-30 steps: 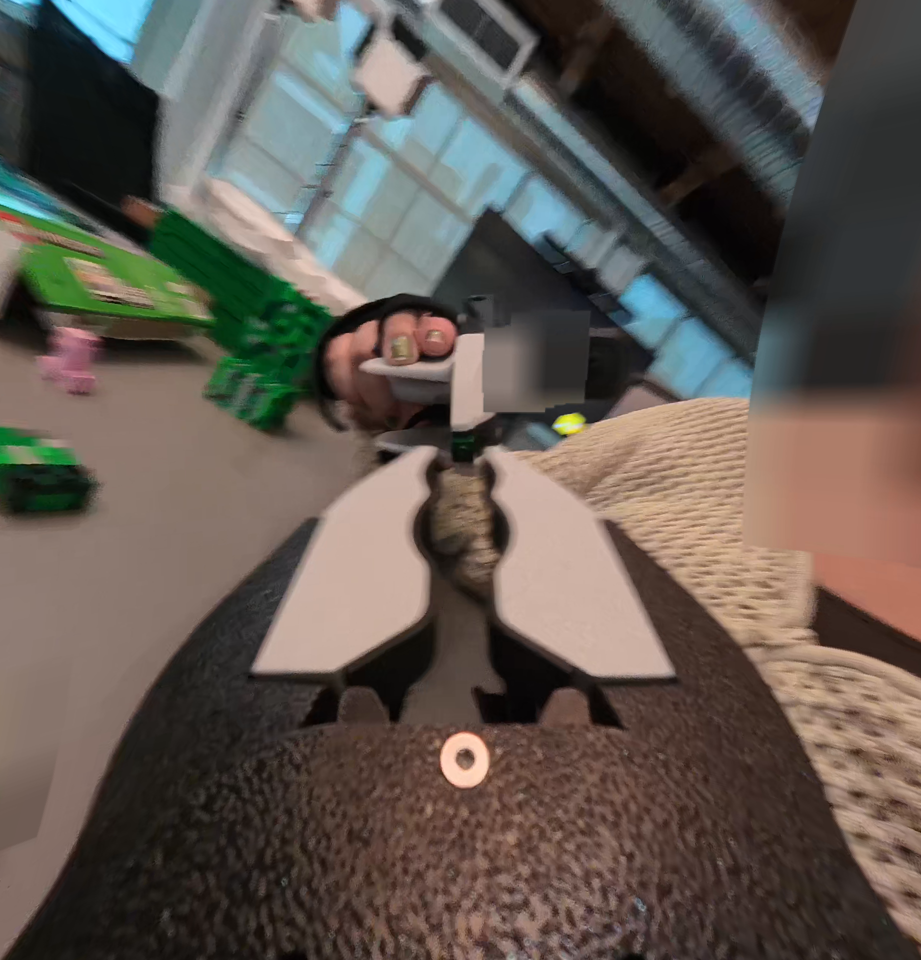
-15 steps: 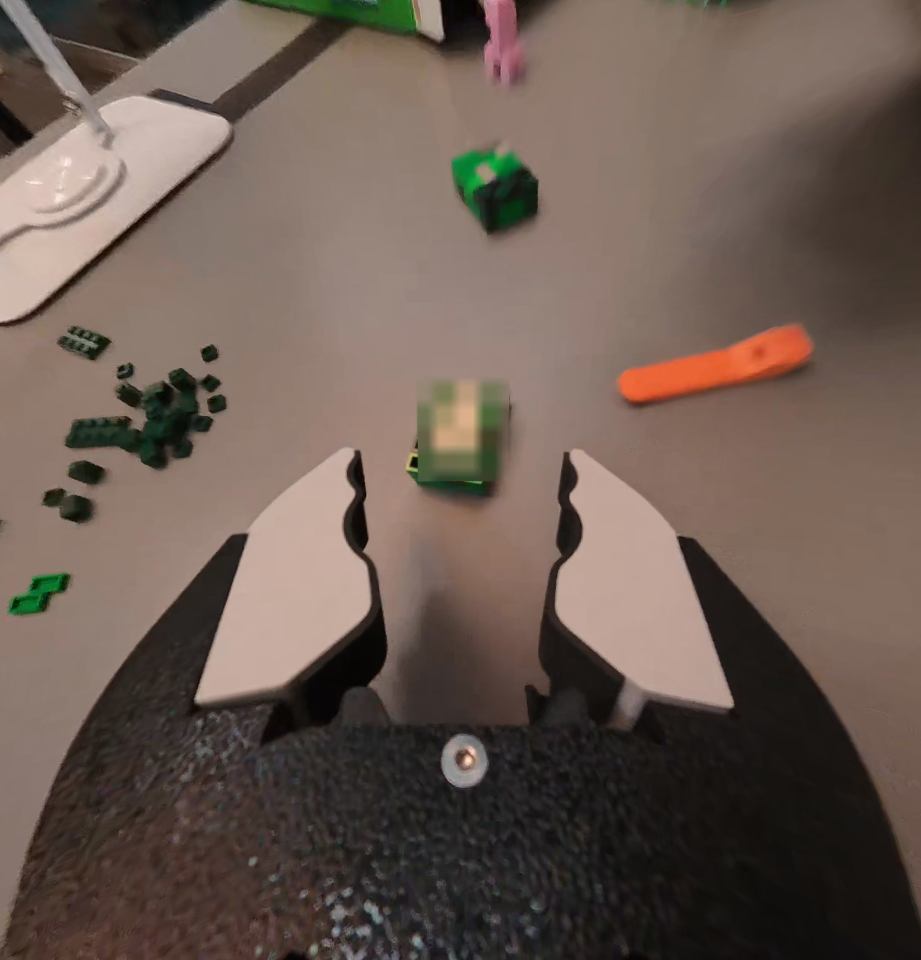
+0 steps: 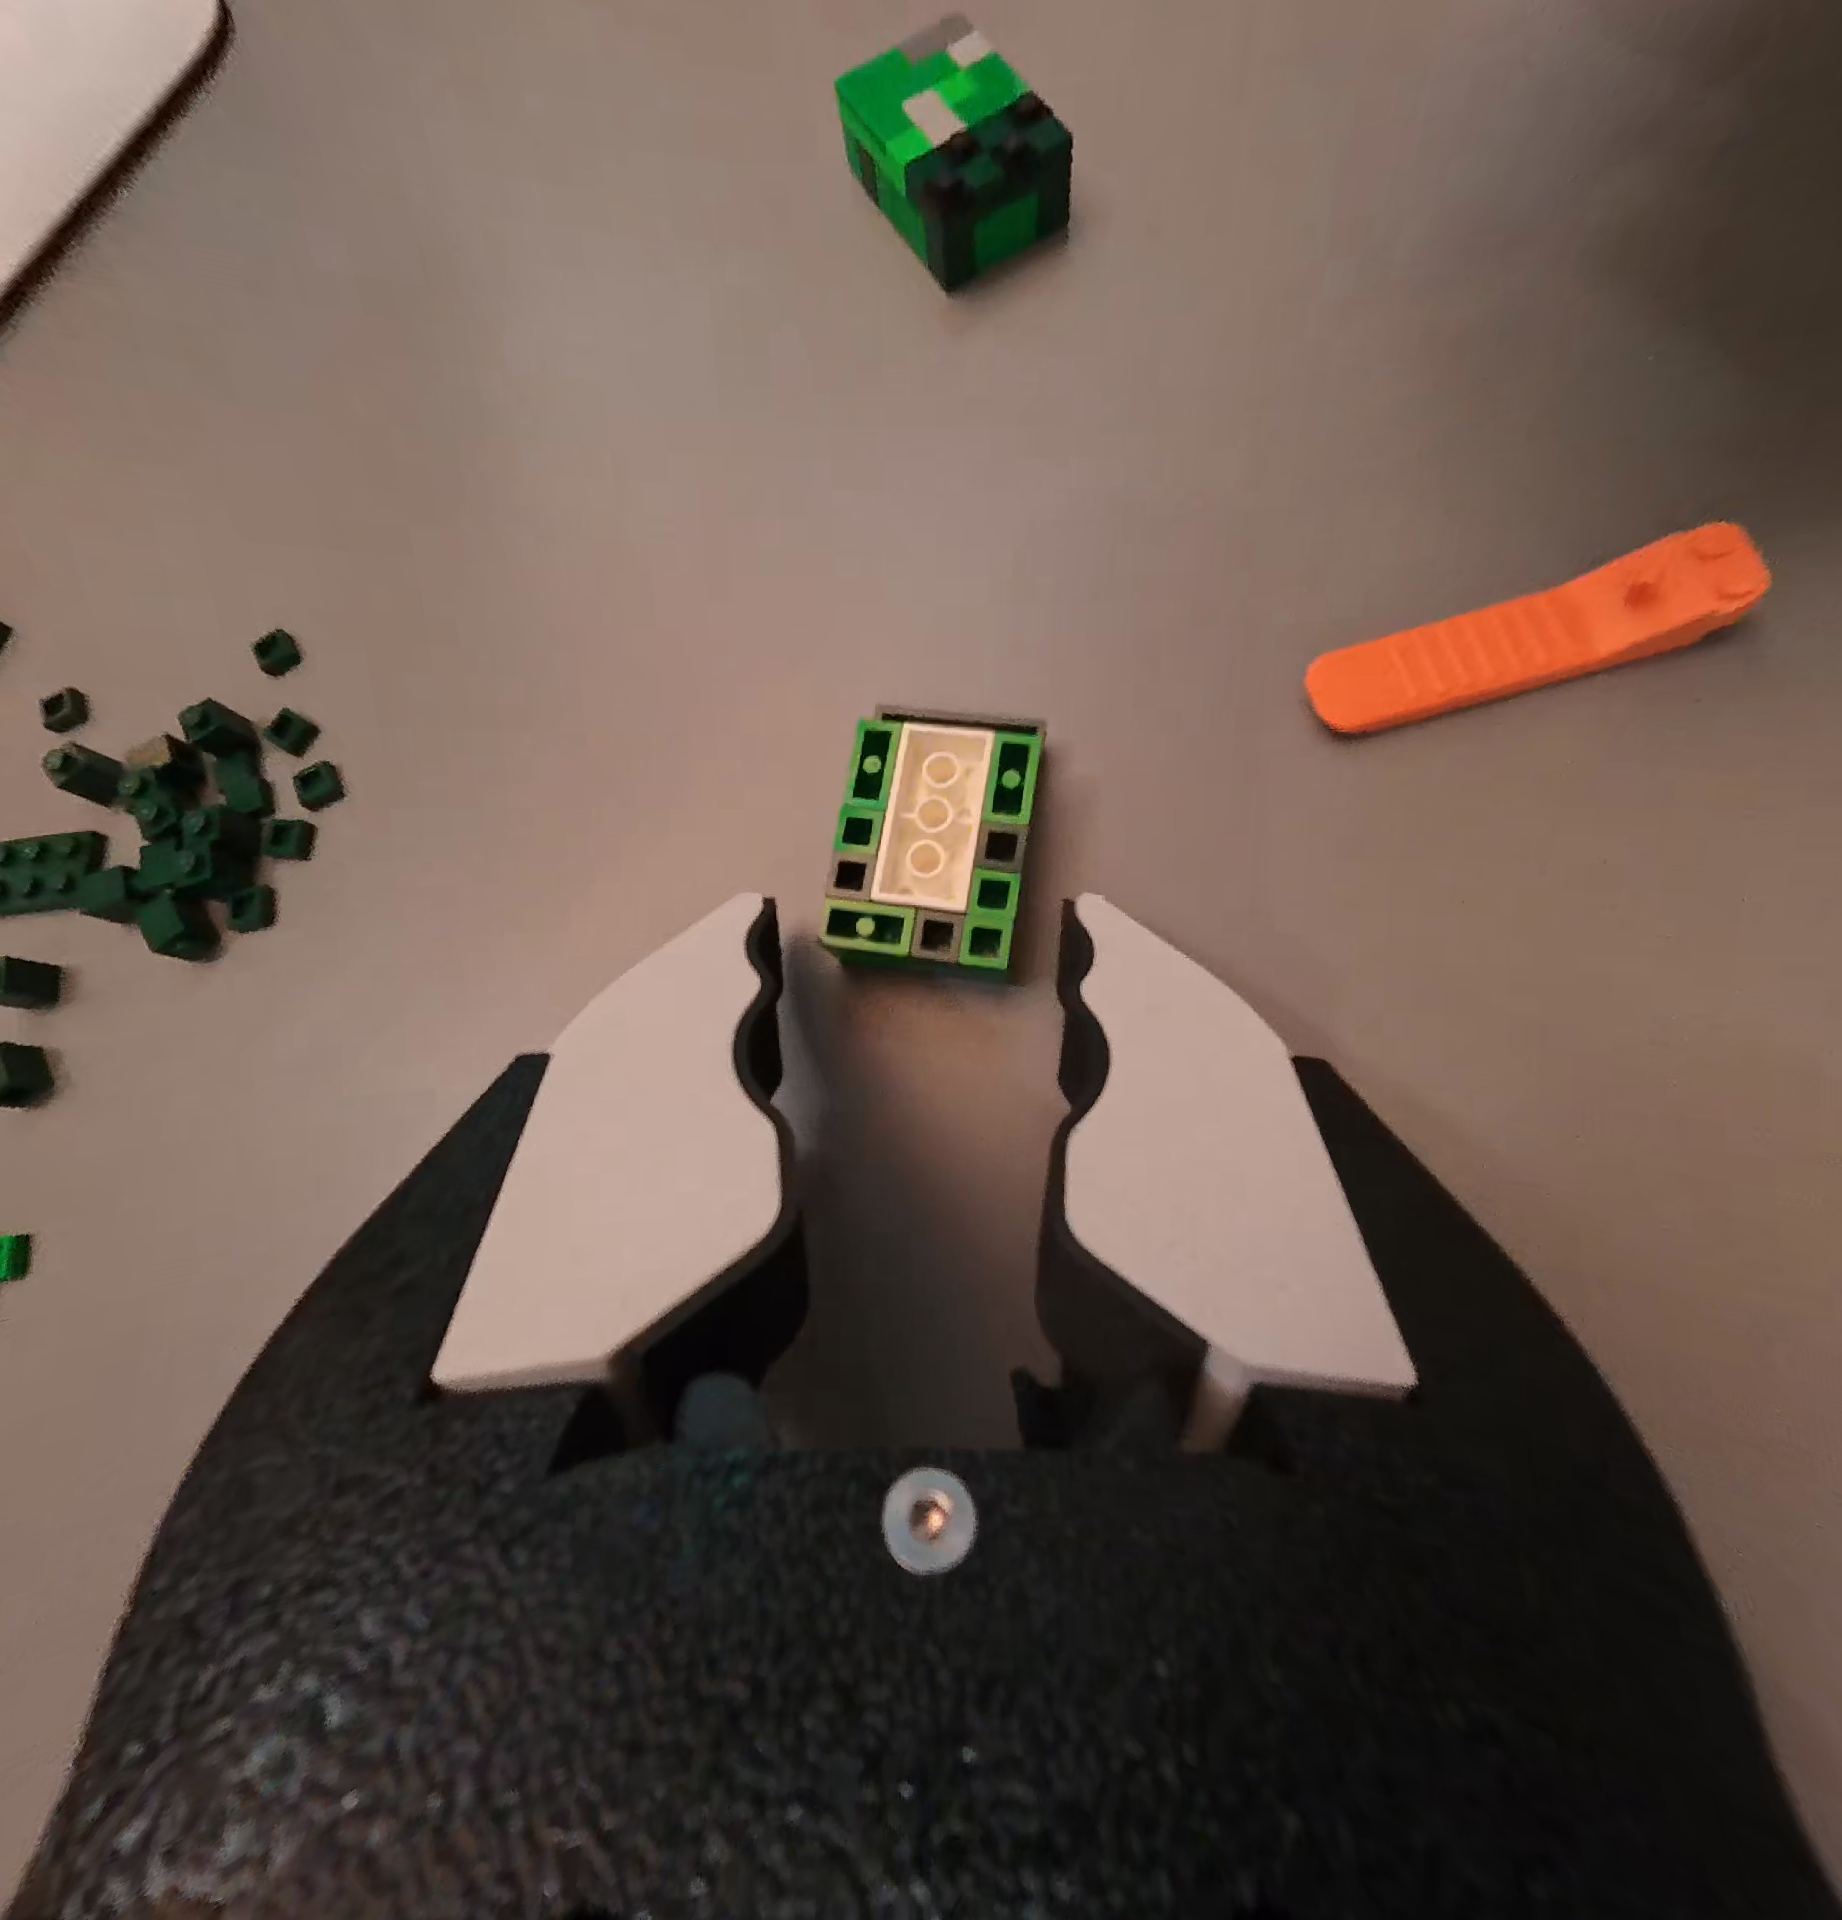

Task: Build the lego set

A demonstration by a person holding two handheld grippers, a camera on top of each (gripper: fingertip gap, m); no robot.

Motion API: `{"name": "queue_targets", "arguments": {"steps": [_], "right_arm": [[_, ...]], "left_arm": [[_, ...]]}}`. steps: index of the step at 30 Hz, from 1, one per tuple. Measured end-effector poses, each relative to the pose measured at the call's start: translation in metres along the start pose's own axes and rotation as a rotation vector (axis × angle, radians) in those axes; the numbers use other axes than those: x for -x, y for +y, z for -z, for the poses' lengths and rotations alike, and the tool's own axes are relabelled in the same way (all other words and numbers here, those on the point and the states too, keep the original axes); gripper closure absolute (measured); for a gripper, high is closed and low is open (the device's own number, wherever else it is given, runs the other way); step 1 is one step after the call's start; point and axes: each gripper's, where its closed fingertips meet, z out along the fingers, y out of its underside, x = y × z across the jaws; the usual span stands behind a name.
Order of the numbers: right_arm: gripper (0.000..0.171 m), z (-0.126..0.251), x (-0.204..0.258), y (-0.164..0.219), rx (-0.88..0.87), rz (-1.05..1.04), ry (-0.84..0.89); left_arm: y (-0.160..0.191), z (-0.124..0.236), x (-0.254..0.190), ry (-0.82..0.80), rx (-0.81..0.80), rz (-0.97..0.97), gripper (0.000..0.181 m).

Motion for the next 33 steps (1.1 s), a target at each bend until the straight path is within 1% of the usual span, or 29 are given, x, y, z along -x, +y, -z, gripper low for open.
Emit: {"name": "queue_targets", "arguments": {"steps": [3,5,6,7,10,14,17,18,20,22,26,29,31,33], "right_arm": [[0.163,-0.001,0.001,0.001,-0.003,-0.010,-0.008],[0.163,-0.002,0.002,0.002,0.000,-0.014,-0.012],[0.163,-0.002,0.003,0.003,0.003,-0.014,-0.013],[0.163,-0.003,0.003,0.004,0.008,-0.014,-0.013],[0.164,-0.004,0.002,0.008,0.037,-0.018,0.001],[0.164,-0.003,-0.018,0.017,0.062,-0.081,0.165],[0.164,-0.008,-0.016,0.018,0.030,-0.197,0.252],[0.164,-0.010,-0.010,0.019,0.029,-0.210,0.270],[0.164,-0.017,0.007,0.025,0.068,-0.199,0.253],[0.163,-0.020,0.017,0.032,0.106,-0.186,0.273],[0.164,-0.023,0.021,0.033,0.024,-0.230,0.401],[0.164,-0.025,0.018,0.025,0.005,-0.067,0.462],[0.164,-0.030,0.023,0.022,0.003,-0.048,0.429],[0.163,-0.031,0.021,0.026,0.030,-0.043,0.441]], "left_arm": [[0.000,-0.001,0.001,-0.012,0.011,-0.001,0.135],[-0.002,-0.003,0.000,-0.001,0.010,0.005,0.143],[-0.003,-0.004,0.000,-0.009,0.007,-0.002,0.144],[-0.004,-0.004,0.004,-0.049,0.006,-0.030,0.144],[-0.015,0.000,0.013,-0.236,-0.026,-0.210,0.145],[-0.039,-0.002,0.001,-0.322,-0.164,-0.295,0.145],[-0.048,0.003,-0.003,-0.388,-0.233,-0.393,0.145],[-0.052,0.007,-0.004,-0.393,-0.264,-0.390,0.145],[-0.055,0.013,-0.003,-0.387,-0.307,-0.346,0.145],[-0.051,0.017,0.002,-0.384,-0.316,-0.295,0.145],[-0.049,0.023,0.015,-0.396,-0.368,-0.178,0.145],[-0.050,0.029,0.020,-0.425,-0.387,-0.155,0.145],[-0.051,0.030,0.020,-0.429,-0.394,-0.157,0.145],[-0.050,0.029,0.020,-0.427,-0.391,-0.153,0.145]]}}
